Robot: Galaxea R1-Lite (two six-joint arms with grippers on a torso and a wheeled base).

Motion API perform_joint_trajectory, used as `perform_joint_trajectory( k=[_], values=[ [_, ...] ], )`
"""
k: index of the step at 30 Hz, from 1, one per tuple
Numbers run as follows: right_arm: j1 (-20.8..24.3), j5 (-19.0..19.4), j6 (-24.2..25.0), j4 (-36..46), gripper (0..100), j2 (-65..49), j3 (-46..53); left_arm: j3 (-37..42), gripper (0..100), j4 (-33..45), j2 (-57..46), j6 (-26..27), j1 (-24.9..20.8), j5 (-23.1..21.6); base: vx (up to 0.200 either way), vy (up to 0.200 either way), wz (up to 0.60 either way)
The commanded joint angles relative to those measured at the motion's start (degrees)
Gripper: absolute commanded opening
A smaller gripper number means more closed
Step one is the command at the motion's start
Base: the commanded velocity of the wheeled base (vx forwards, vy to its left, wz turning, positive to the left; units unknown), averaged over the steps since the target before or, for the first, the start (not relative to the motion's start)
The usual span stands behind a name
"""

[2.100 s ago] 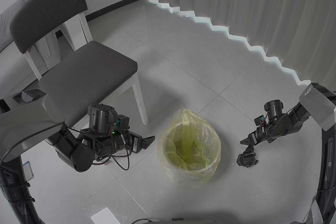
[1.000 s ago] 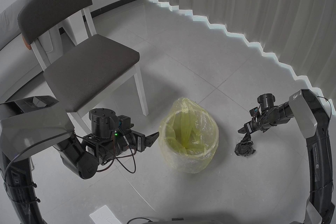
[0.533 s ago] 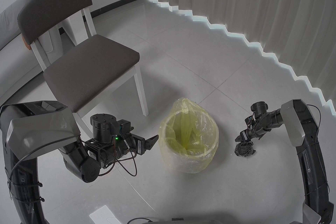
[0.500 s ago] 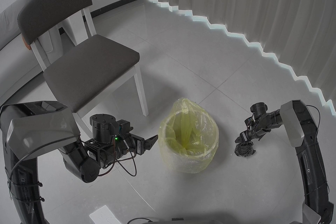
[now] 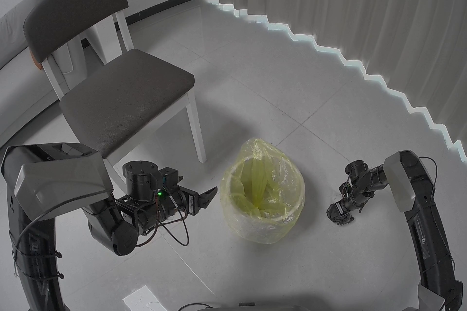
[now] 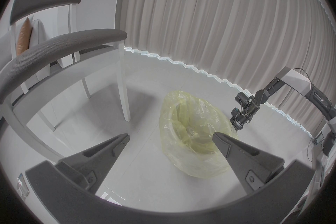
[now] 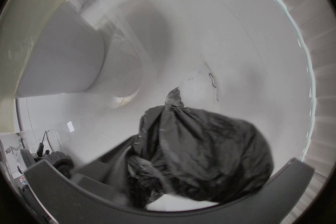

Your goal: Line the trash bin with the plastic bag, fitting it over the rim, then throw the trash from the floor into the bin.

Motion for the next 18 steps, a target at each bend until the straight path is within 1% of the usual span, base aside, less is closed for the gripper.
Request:
perform_joint_trajectory(
  k=[1,4,9,10,14,17,18],
  values=[
    [-0.16,0.02,0.01,0.08,0,0.33,-0.01,0.02,100,-1.05,0.94,-0.04,0.12,0.01,0.000,0.000,0.00],
    [-0.25,0.10,0.01,0.08,0,-0.55,-0.01,0.37,100,-1.75,1.11,-0.04,0.12,0.01,0.000,0.000,0.00],
    [-0.42,0.28,0.01,-0.44,0,-6.00,-0.01,1.34,100,-2.36,1.03,-0.04,0.12,0.10,0.000,0.000,0.00],
    [-0.25,0.81,-0.08,-0.62,0,-10.66,1.38,1.51,100,-3.33,1.11,-0.12,0.12,0.10,0.000,0.000,0.00],
    [1.16,2.12,-0.25,-2.91,0,-24.28,12.01,2.22,100,-6.06,1.03,-0.21,0.30,0.10,0.000,0.000,0.00],
    [3.88,4.59,-0.08,-6.25,0,-35.53,19.39,2.92,100,-8.08,0.67,-0.30,0.56,0.54,0.000,0.000,0.00],
    [4.41,4.85,-0.08,-6.68,0,-37.20,20.45,3.01,100,-8.43,0.59,-0.30,0.56,0.63,0.000,0.000,0.00]
  ],
)
